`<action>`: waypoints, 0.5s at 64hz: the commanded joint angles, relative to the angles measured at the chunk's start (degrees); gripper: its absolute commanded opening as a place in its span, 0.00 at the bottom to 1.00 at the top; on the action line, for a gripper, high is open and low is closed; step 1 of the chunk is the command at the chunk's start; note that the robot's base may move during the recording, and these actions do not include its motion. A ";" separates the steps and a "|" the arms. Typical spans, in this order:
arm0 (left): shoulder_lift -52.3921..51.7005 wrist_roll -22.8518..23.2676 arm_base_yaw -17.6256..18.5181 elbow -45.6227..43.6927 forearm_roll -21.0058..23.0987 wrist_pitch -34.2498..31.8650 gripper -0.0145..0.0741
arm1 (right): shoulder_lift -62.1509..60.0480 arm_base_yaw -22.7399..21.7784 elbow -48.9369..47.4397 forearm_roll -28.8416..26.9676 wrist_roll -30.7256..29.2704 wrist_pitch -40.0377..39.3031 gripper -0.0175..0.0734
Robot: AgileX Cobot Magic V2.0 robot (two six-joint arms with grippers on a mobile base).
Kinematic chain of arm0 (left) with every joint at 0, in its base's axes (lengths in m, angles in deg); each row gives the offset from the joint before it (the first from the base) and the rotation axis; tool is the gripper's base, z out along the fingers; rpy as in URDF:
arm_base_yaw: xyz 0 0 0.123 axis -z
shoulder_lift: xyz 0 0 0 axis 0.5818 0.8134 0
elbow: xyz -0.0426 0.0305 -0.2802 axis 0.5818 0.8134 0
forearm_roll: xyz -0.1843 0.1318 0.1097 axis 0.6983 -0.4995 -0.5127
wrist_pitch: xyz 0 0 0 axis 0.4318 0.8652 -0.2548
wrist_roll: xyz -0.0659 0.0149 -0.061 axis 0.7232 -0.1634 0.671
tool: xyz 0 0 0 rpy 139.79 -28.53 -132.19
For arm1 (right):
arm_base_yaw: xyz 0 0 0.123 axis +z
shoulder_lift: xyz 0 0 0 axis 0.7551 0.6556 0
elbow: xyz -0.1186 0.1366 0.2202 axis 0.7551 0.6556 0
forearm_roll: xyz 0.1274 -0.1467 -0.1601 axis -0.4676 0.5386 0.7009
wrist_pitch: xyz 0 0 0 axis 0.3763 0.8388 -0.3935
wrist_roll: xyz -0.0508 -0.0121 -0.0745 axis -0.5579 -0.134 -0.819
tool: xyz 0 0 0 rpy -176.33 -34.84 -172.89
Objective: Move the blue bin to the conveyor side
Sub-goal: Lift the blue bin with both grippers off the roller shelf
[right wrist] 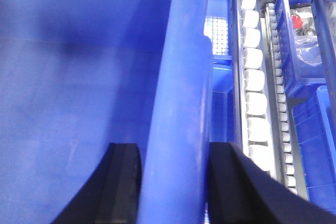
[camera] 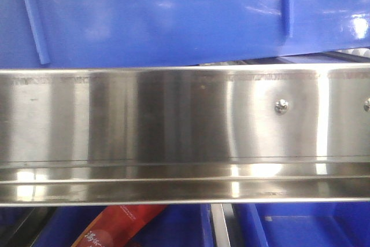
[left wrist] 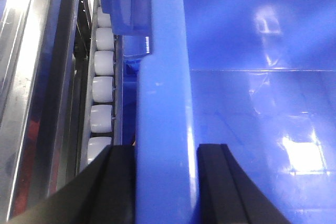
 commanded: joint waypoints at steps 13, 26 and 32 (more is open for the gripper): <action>-5.89 0.07 0.15 -0.11 0.43 0.59 0.14 | -3.39 -0.20 0.01 0.60 0.18 -0.46 0.11; -10.58 0.44 0.15 -0.11 0.97 0.59 0.14 | -6.67 -0.20 0.01 0.60 0.18 -0.46 0.11; -12.45 0.44 0.15 -0.11 0.97 0.59 0.14 | -8.36 -0.20 0.01 0.60 0.18 -0.46 0.11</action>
